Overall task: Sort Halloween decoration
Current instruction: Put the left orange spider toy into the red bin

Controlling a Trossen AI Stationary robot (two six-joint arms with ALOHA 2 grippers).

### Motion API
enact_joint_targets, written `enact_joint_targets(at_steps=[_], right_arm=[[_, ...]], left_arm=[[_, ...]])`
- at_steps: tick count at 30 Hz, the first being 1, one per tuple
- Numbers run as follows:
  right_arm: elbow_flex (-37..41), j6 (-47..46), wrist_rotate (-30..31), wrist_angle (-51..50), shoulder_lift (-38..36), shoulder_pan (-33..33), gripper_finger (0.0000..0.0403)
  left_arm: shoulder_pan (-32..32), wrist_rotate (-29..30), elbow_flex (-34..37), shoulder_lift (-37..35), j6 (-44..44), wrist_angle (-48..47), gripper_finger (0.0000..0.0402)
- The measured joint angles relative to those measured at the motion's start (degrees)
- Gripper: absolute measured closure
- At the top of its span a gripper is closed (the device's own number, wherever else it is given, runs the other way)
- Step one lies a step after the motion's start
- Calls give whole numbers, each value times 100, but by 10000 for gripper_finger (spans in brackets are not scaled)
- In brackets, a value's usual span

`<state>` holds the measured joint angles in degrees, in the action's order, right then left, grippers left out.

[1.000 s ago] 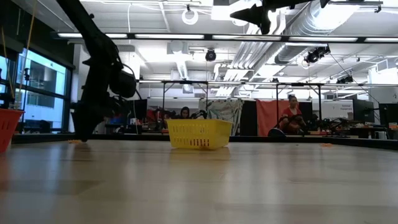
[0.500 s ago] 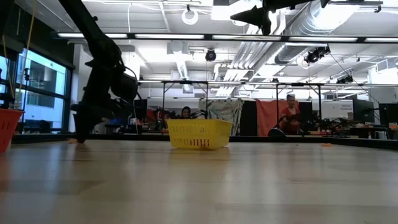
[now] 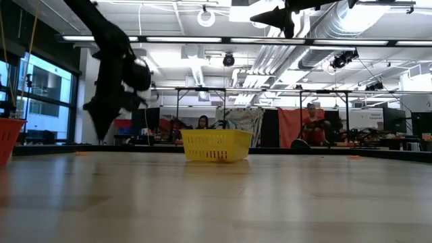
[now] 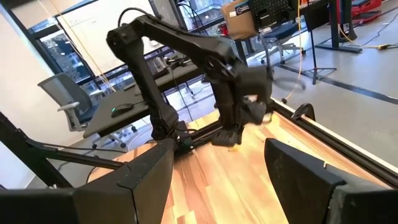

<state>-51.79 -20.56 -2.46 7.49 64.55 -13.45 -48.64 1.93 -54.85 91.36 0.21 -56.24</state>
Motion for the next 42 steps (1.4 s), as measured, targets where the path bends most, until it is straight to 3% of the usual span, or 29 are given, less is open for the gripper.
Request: enact_joint_targets(at_steps=[7, 12, 14, 22, 30, 36, 42], right_arm=[[0, 145, 0, 0, 0, 0, 155], [0, 154, 65, 0, 0, 0, 155], [0, 154, 76, -1, 0, 0, 155], [0, 154, 76, -211, 0, 0, 155], [2, 154, 80, -306, 0, 0, 155], [1, 154, 96, -306, 0, 0, 155], [2, 110, 96, -306, 0, 0, 155]], left_arm=[[0, -606, -225, -1195, -228, 538, 402], [-25, 284, -225, -1633, -313, 205, 399], [-98, 505, -215, -1601, -305, -44, 389], [-143, 295, 481, -1094, -419, -35, 293], [-144, 323, 1193, -649, -526, 665, 208], [-126, 183, 1207, -302, -572, 838, 195], [9, 368, 1189, -215, -693, 856, 214]])
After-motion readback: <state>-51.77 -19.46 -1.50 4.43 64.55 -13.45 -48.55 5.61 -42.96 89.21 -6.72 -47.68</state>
